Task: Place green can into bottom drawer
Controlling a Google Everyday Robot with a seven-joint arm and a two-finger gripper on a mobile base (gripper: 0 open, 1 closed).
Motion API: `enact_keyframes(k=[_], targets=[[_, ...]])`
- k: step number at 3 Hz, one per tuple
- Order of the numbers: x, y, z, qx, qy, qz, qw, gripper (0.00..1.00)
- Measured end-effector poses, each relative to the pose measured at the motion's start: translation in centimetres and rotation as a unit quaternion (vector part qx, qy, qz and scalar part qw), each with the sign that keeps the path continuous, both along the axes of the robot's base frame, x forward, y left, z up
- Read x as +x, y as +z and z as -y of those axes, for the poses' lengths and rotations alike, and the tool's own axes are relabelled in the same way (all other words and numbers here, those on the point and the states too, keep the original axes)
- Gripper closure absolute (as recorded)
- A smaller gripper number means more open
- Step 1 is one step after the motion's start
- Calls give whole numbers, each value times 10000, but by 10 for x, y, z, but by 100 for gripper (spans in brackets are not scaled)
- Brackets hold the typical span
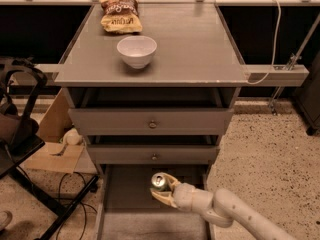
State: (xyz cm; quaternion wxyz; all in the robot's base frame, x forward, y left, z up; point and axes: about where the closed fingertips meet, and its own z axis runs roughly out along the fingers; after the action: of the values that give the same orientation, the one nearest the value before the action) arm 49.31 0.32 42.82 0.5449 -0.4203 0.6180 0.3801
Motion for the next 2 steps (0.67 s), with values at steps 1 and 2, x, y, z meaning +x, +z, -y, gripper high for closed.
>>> enact_keyframes(k=[1,2], targets=[[1,-106,-77,138,780,-239,9966,100],[5,-156,-125,198,1298,-281,9909,100]])
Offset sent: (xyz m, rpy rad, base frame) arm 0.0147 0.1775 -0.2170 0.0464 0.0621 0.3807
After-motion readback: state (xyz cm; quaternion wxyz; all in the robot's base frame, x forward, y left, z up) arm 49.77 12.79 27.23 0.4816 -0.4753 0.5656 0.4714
